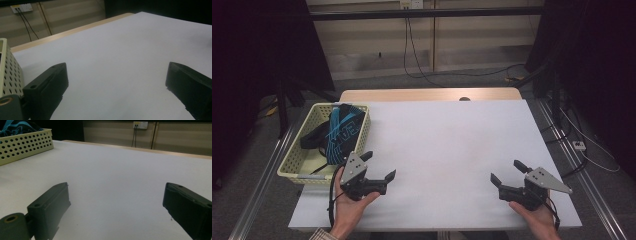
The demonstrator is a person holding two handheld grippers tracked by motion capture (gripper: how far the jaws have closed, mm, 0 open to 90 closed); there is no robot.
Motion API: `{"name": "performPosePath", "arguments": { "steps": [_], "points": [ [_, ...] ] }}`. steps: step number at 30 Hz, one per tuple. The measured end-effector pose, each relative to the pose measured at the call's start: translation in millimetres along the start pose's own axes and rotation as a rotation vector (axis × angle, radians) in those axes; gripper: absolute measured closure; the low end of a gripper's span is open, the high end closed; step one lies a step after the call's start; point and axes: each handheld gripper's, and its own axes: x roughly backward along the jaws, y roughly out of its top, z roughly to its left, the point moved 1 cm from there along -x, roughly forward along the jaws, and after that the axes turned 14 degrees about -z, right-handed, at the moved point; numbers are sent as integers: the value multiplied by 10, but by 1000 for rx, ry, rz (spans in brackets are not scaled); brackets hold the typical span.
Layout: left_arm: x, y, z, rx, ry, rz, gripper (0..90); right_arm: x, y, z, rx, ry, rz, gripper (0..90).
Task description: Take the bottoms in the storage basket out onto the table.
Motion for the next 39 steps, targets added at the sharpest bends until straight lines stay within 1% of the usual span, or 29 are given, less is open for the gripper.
{"name": "performPosePath", "arguments": {
  "steps": [5,7,10,11,13,14,16,17,18,21,23,24,25,27,29,33,34,35,36,37,38,39],
  "points": [
    [16,43,17,3,3,-5,45,1,1,10,-9,8,-1,65],
    [38,87,25,14,6,-31,55,-8,-4,10,-9,9,5,65],
    [49,122,38,11,11,-36,58,-20,-4,9,-6,12,9,65],
    [52,136,41,17,12,-46,59,-20,-6,6,-6,11,9,65],
    [53,162,54,12,16,-49,59,-18,-8,1,-7,12,9,65],
    [45,171,59,15,13,-51,59,-19,-7,-2,-6,11,7,65],
    [22,202,80,29,-11,-44,61,-17,-5,-4,-8,11,8,65],
    [22,202,80,29,-11,-44,61,-16,-5,-4,-8,9,7,65],
    [24,228,87,18,-4,-49,60,-16,-3,-6,-8,10,7,65],
    [29,256,98,10,5,-48,55,-20,-3,-10,-10,13,10,66],
    [36,295,119,-5,17,-49,54,-22,-3,-10,-9,17,8,65],
    [36,295,119,-5,17,-49,54,-23,-2,-9,-10,19,6,65],
    [34,325,136,-18,20,-45,54,-22,-1,-9,-10,20,6,65],
    [35,341,147,-23,25,-46,54,-21,-2,-8,-13,20,7,64],
    [38,379,178,-21,34,-58,54,-20,-1,-8,-16,20,4,64],
    [30,403,202,-24,44,-58,61,-35,-15,1,-19,21,12,64],
    [27,408,215,-31,47,-55,67,-39,-16,4,-18,24,14,64],
    [17,410,225,-28,53,-60,74,-44,-17,6,-15,25,14,64],
    [-4,409,270,-10,61,-56,83,-45,-18,8,-15,27,16,64],
    [-4,409,270,-10,61,-56,88,-45,-18,8,-15,27,16,64],
    [-13,409,292,-6,67,-48,87,-47,-20,10,-15,27,18,63],
    [-19,408,311,-3,73,-49,88,-46,-21,9,-15,28,19,62]
  ]
}}
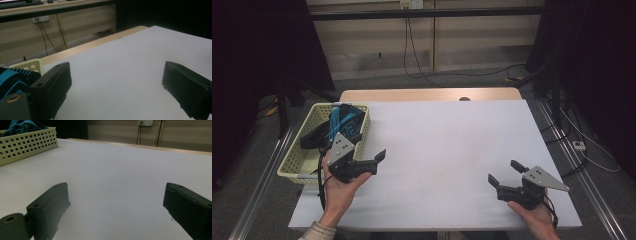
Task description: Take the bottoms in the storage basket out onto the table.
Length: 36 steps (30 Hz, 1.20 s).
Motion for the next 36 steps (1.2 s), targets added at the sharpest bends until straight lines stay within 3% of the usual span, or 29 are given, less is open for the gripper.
{"name": "performPosePath", "arguments": {
  "steps": [5,17,27,31,36],
  "points": [
    [-25,2,68,16,25,-2,87,1,-1,-1,-3,0,1,61],
    [-77,76,139,-24,40,25,87,-16,7,3,-3,9,1,60],
    [-102,165,307,-12,61,33,82,-52,2,3,-1,21,4,58],
    [-141,209,388,2,52,48,84,-56,0,5,-3,18,6,58],
    [-151,268,455,7,64,25,85,-58,-4,5,2,17,7,58]
  ]
}}
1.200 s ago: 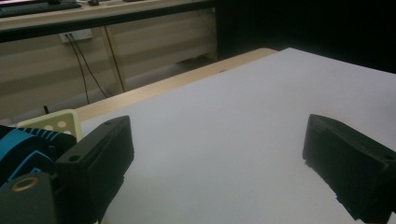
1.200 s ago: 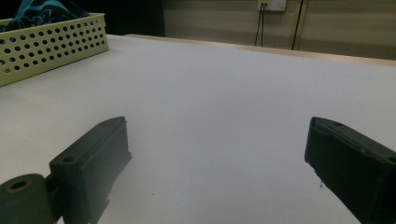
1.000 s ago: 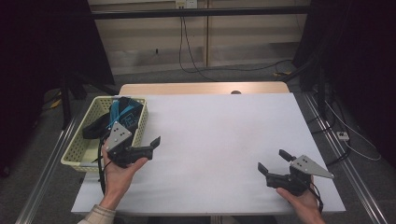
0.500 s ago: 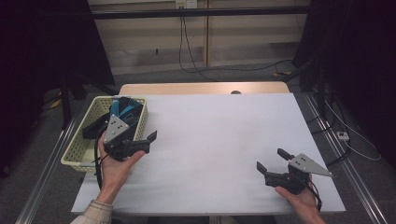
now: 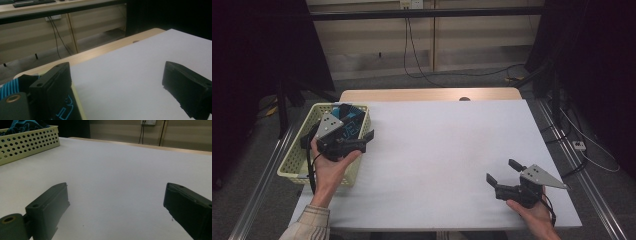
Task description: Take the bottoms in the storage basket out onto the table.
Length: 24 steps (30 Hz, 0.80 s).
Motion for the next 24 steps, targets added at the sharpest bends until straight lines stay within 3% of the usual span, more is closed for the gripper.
{"name": "performPosePath", "arguments": {
  "steps": [6,10,13,17,24],
  "points": [
    [-6,46,74,11,24,-24,77,3,1,4,3,2,0,59],
    [16,117,143,-14,53,-29,82,5,1,3,8,0,1,61],
    [37,173,222,1,71,-47,83,8,3,10,8,0,-2,60],
    [19,214,294,-26,95,-34,77,8,3,10,11,2,-1,60],
    [-93,177,431,-27,127,0,76,7,-1,12,10,3,2,59]
  ]
}}
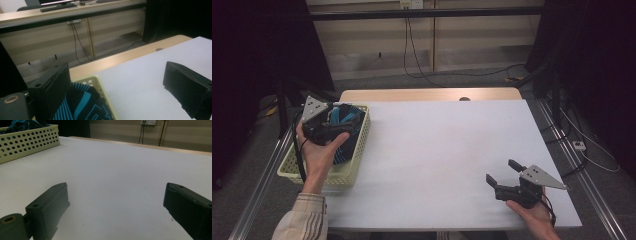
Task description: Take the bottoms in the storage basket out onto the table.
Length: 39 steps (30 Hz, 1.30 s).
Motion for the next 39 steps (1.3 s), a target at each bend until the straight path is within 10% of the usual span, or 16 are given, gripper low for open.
{"name": "performPosePath", "arguments": {
  "steps": [25,39],
  "points": [
    [-438,-152,401,2,87,155,69,-30,-21,14,-8,8,13,61],
    [-645,-514,613,51,129,314,93,-18,-17,12,-8,13,11,61]
  ]
}}
